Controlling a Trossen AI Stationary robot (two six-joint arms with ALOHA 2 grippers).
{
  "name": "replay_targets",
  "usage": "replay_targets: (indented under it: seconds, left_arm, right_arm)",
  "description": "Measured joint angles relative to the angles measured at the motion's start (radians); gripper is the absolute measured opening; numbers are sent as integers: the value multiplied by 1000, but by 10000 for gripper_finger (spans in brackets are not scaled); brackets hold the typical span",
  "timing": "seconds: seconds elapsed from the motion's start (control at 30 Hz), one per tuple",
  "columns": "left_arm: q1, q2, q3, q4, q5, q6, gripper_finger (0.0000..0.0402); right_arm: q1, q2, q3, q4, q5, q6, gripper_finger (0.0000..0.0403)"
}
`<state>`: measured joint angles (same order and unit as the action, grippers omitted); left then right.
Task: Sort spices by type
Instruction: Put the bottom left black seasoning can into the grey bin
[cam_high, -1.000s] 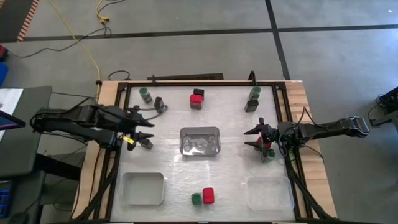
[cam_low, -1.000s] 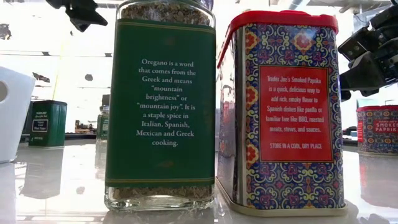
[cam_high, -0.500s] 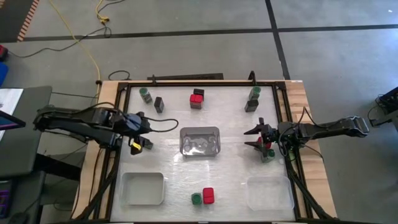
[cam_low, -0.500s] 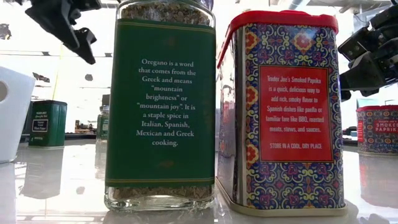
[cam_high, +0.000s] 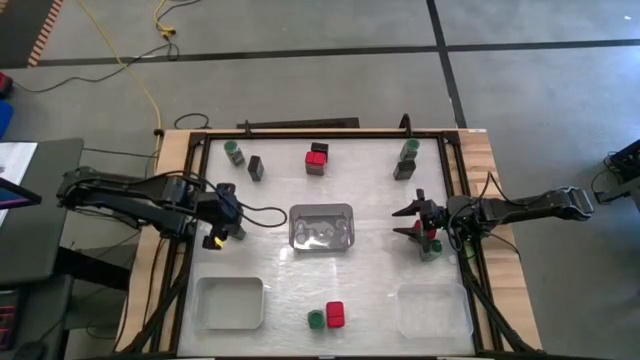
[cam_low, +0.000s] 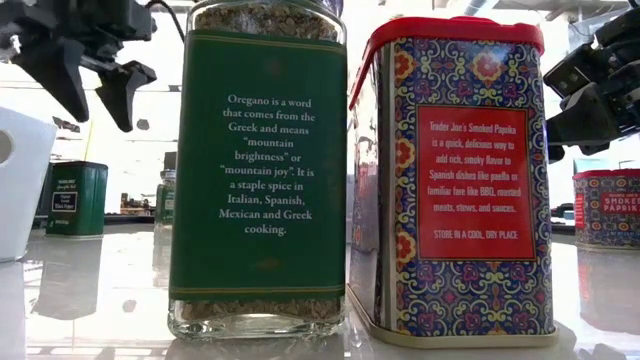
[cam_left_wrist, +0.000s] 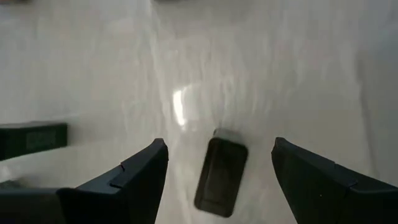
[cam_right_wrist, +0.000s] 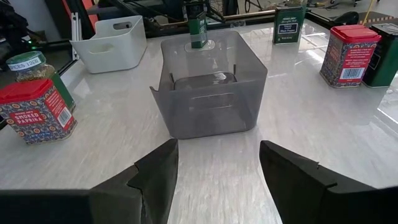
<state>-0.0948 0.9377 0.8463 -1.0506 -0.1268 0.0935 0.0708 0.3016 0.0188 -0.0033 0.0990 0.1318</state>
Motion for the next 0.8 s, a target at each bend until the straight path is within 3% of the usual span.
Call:
replay_targets:
  seconds: [0.37,0.8]
  left_arm:
    - [0,124,0,-68,-16,114,277]
    - [0,227,-3,-87,-12,132,277]
  right_arm:
    - [0,0,0,0,0,0,255]
    - [0,0,0,0,0,0,255]
